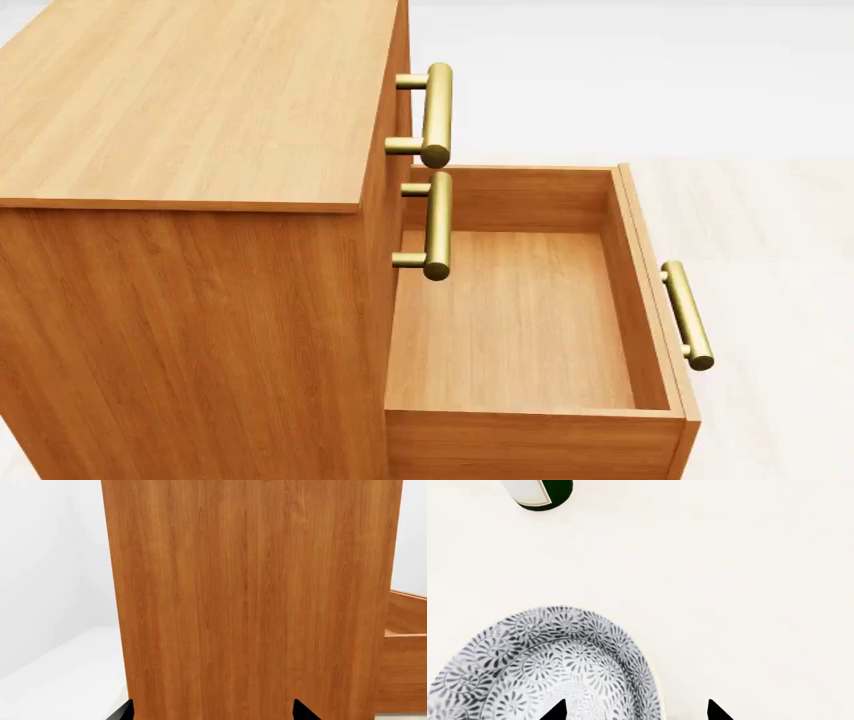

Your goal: Put the bowl in the bottom drawer of the cabinet and close it.

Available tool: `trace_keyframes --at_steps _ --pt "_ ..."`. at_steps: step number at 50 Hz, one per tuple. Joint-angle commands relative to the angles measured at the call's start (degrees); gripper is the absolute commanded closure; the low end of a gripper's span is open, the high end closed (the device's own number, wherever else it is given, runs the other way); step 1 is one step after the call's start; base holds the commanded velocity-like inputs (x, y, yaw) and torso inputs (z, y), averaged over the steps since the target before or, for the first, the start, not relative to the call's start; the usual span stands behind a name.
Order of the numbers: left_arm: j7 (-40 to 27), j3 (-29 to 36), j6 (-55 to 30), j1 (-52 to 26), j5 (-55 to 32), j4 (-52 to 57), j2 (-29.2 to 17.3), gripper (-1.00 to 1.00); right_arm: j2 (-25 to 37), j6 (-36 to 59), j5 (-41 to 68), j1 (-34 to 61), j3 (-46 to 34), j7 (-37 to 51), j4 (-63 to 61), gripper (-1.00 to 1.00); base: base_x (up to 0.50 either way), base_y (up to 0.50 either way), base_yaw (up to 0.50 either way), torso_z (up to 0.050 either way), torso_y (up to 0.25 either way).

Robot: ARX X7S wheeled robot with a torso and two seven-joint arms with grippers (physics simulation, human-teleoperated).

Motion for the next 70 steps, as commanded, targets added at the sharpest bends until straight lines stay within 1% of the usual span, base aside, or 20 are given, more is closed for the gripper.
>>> trace_keyframes --at_steps 1,20,35,40,41,56,58,59,62,64,68,70 --pt "0.1 0.3 2.1 -0.5 0.2 -2.7 0.4 -1.00 0.0 0.9 0.9 0.4 1.7 -0.1 1.0 -1.00 0.00 0.00 0.00 0.000 0.000" --pt "-0.2 0.6 2.2 -0.5 0.2 -2.7 0.3 -1.00 0.9 -0.2 1.2 3.0 1.7 -1.5 7.0 -1.00 0.00 0.00 0.00 0.000 0.000" --pt "-0.4 0.7 2.2 -0.8 0.1 -2.9 0.2 -1.00 0.9 -1.6 0.8 2.0 0.8 -2.1 7.0 -1.00 0.00 0.00 0.00 0.000 0.000" --pt "-0.5 0.8 2.0 -0.7 0.1 -2.7 0.1 -1.00 1.0 -2.6 0.2 1.6 -0.7 -2.5 6.3 -1.00 0.00 0.00 0.00 0.000 0.000" --pt "-0.5 0.8 1.9 -0.7 0.2 -2.6 0.1 -1.00 1.0 -2.6 -0.2 1.2 -1.4 -2.3 5.5 1.00 0.00 0.00 0.00 0.000 0.000" --pt "-0.8 0.9 1.7 -0.8 0.2 -2.4 -0.1 -1.00 0.6 -2.0 2.5 0.0 -2.7 -6.4 0.7 1.00 0.00 0.00 0.00 0.000 0.000" --pt "-1.1 0.7 -0.1 -0.3 -0.1 0.0 -0.7 -1.00 0.4 -2.3 2.6 -0.1 -2.8 -6.8 0.5 1.00 0.00 0.00 0.00 0.000 0.000" --pt "-0.9 0.9 1.3 -0.6 0.1 -1.7 -0.3 -1.00 0.5 -2.9 2.4 -0.2 -3.3 -7.1 0.6 1.00 0.00 0.00 0.00 0.000 0.000" --pt "-0.9 1.0 1.8 -0.7 0.1 -2.3 -0.2 -1.00 0.2 -2.3 3.0 -0.4 -3.6 -7.4 -1.5 1.00 0.00 0.00 0.00 0.000 0.000" --pt "-1.0 0.9 1.0 -0.6 -0.1 -1.3 -0.5 -1.00 0.3 -2.6 3.4 -0.6 -4.6 -8.4 -3.3 1.00 0.00 0.00 0.00 0.000 0.000" --pt "-0.9 1.1 2.1 -0.8 0.0 -2.6 -0.2 -1.00 0.4 -2.8 3.8 -0.9 -6.5 -9.4 -7.2 1.00 0.00 0.00 0.00 0.000 0.000" --pt "-1.4 0.8 -1.0 -0.1 -0.3 1.4 -1.0 -1.00 0.8 -2.6 4.1 -0.9 -7.4 -10.1 -8.8 1.00 0.00 0.00 0.00 0.000 0.000"
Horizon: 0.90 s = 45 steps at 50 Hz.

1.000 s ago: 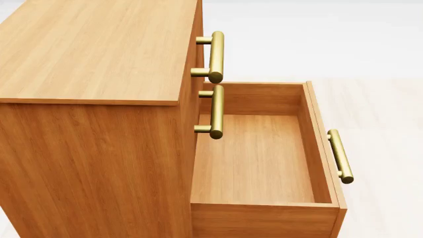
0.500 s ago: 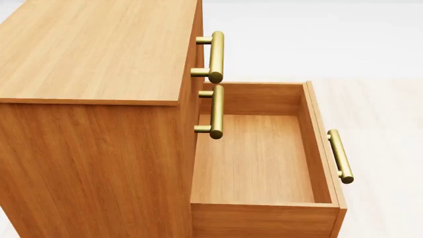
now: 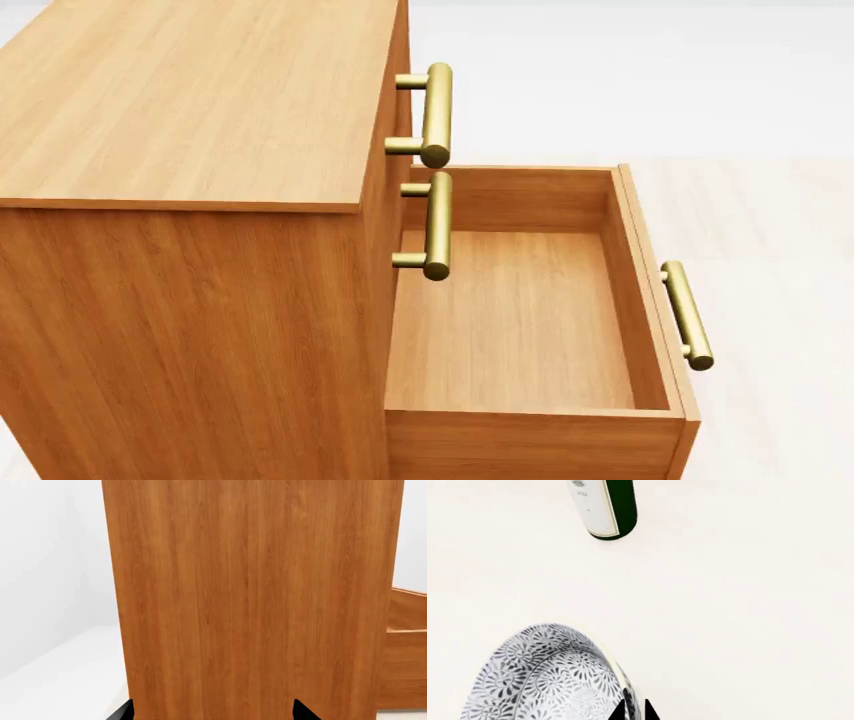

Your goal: Put the bowl in the bottom drawer of the cabinet and close it.

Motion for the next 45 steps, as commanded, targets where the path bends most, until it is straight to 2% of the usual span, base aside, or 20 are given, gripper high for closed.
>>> trace_keyframes --at_steps 1,17,33,45 --pt "-0.4 0.0 -1.5 0.3 -0.3 2.2 -0.5 -1.00 0.4 -0.6 2.6 -0.4 -4.2 -3.8 -8.3 1.00 0.00 0.00 0.00 0.000 0.000" --pt "-0.4 0.3 -0.2 0.3 -0.2 1.0 -0.5 -1.00 3.1 1.7 3.5 3.3 -13.2 -6.1 -16.7 1.00 0.00 0.00 0.00 0.000 0.000" --pt "-0.6 0.4 -0.3 0.2 -0.4 1.0 -0.8 -1.00 5.0 3.9 4.1 12.1 -19.3 -6.8 -17.4 1.00 0.00 0.00 0.00 0.000 0.000" --pt "-0.7 0.6 -0.4 -0.1 -0.4 0.7 -0.7 -1.00 4.8 2.2 2.8 17.6 -24.5 -7.8 -12.0 1.00 0.00 0.00 0.00 0.000 0.000"
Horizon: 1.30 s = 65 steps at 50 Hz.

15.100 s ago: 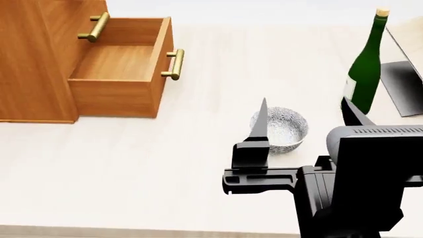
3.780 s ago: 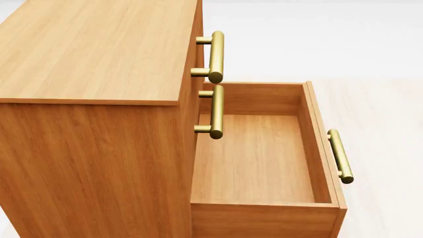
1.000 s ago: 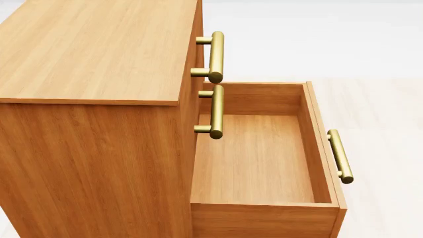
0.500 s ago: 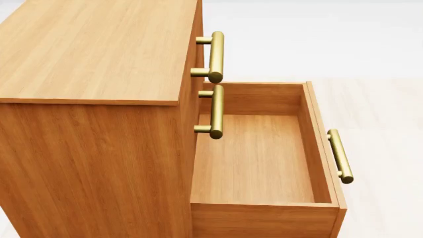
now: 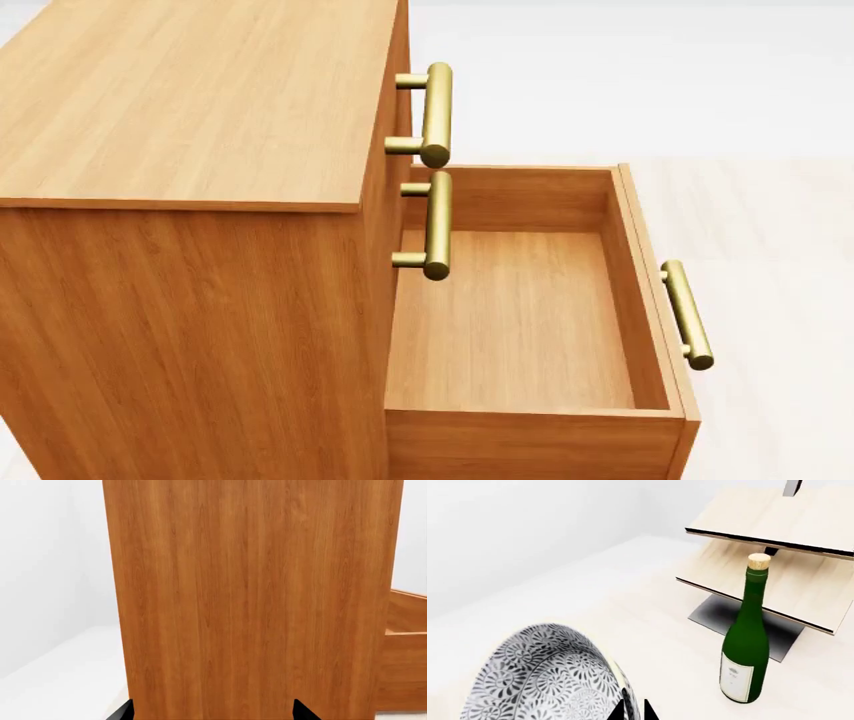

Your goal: Put the bowl in the bottom drawer of the cabinet and close it.

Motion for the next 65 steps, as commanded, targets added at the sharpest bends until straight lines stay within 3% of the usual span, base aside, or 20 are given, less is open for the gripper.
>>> trace_keyframes --at_steps 1,7,25,65 --pt "-0.1 0.2 -0.1 -0.2 0.0 -0.2 0.0 -1.00 0.3 -1.1 -1.0 5.6 -4.8 -1.1 3.2 1.00 0.00 0.00 0.00 0.000 0.000" --pt "-0.8 -0.2 -3.4 0.6 -0.4 4.2 -1.1 -1.00 0.0 -0.8 -1.1 8.7 -7.6 -1.8 4.3 1.00 0.00 0.00 0.00 0.000 0.000" --pt "-0.8 0.0 -2.7 0.3 -0.8 3.5 -1.1 -1.00 -2.1 -3.1 -2.5 18.9 -12.6 -3.7 15.5 1.00 0.00 0.00 0.00 0.000 0.000" --pt "-1.1 0.4 -2.6 -0.1 -1.2 3.3 -1.4 -1.00 -7.1 -14.1 -7.5 30.9 -24.5 -12.1 38.2 1.00 0.00 0.00 0.00 0.000 0.001"
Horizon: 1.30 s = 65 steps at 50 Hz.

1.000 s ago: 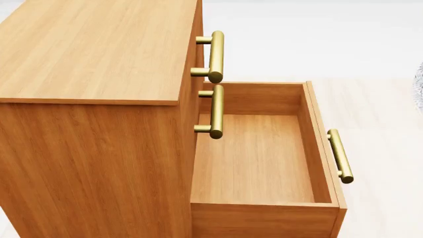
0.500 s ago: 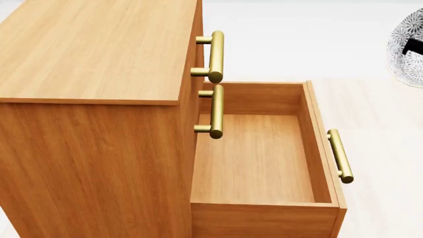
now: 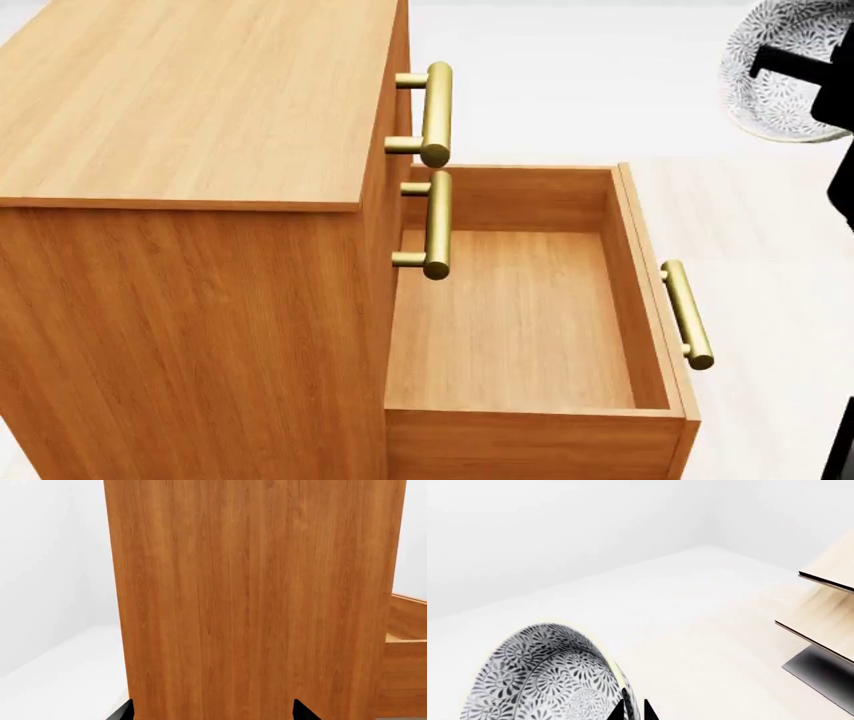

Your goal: Put the bowl in the bottom drawer of the cabinet and close it.

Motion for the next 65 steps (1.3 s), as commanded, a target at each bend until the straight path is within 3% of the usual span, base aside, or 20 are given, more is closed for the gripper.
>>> trace_keyframes --at_steps 1,37,65 --pt "-0.1 0.1 0.2 -0.1 -0.1 -0.2 -0.1 -1.00 -1.5 -3.4 -1.7 3.7 -3.1 -2.7 6.4 1.00 0.00 0.00 0.00 0.000 0.000" --pt "-0.5 0.4 0.2 -0.3 -0.4 -0.1 -0.4 -1.00 -7.0 -12.5 -4.5 9.6 -8.8 -9.3 23.7 1.00 0.00 0.00 0.00 0.000 0.001" --pt "-0.8 0.6 0.8 -0.3 -0.6 -0.3 -0.7 -1.00 -9.9 -11.7 -4.0 7.4 -11.1 -11.9 22.1 1.00 0.00 0.00 0.00 0.000 0.000"
